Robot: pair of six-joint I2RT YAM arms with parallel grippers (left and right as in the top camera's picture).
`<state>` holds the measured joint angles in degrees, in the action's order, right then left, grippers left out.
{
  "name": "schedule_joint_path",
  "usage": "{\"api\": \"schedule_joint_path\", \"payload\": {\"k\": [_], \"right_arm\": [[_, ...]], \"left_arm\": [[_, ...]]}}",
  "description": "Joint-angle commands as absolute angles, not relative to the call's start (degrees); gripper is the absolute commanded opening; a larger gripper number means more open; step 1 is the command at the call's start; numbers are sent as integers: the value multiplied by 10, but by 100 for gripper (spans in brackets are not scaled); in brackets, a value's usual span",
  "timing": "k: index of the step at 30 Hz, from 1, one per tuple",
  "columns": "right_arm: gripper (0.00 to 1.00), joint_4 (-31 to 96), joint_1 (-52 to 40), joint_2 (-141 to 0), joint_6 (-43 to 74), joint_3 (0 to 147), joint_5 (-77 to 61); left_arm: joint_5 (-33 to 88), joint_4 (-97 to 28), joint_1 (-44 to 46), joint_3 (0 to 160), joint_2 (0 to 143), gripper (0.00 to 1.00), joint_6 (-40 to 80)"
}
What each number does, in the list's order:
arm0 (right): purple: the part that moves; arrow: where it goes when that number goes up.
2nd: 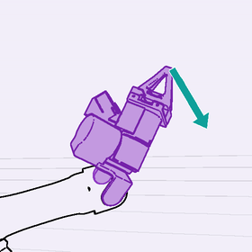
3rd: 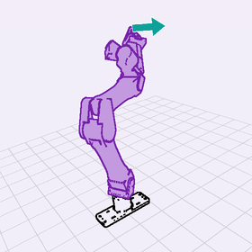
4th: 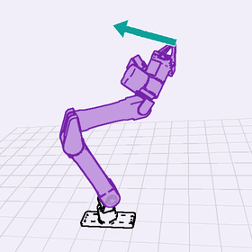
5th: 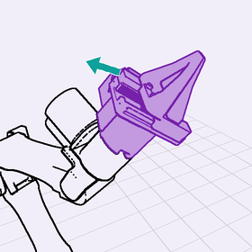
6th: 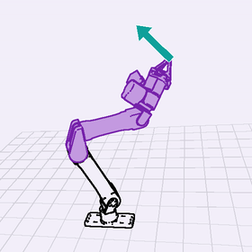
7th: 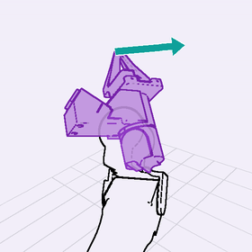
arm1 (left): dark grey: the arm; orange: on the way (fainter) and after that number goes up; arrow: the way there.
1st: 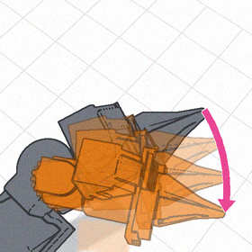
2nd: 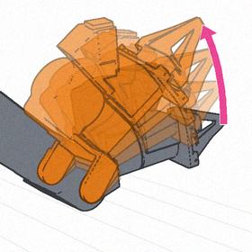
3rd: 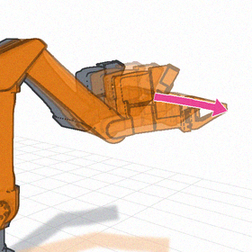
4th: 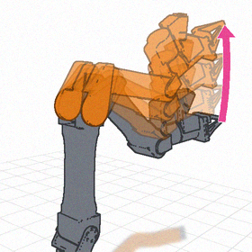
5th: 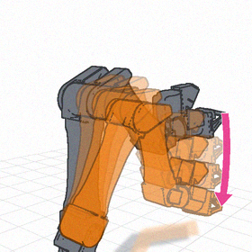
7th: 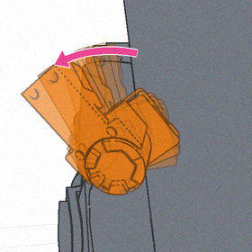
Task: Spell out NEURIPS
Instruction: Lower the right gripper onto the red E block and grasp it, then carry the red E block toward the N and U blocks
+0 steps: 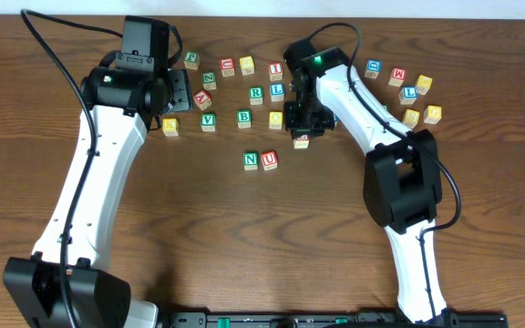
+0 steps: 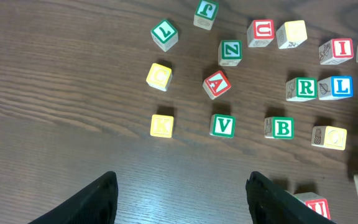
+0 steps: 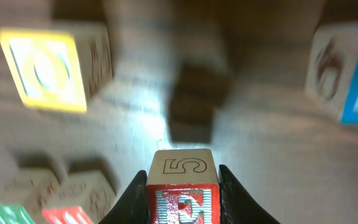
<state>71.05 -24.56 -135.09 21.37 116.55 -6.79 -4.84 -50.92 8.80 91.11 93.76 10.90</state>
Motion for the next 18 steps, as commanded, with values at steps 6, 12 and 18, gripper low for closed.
{"api": "schedule_joint_path", "payload": {"k": [6,12,18], "right_arm": [[20,729,-286,-1353,178,1175,-81],[21,697,-298,-1353,171,1185,-81],[23,677,-298,-1353,170,1214,-81]], "left_arm": [[-50,-509,89,903,944,65,116],[-50,-509,89,903,944,65,116],[-50,-509,89,903,944,65,116]]}}
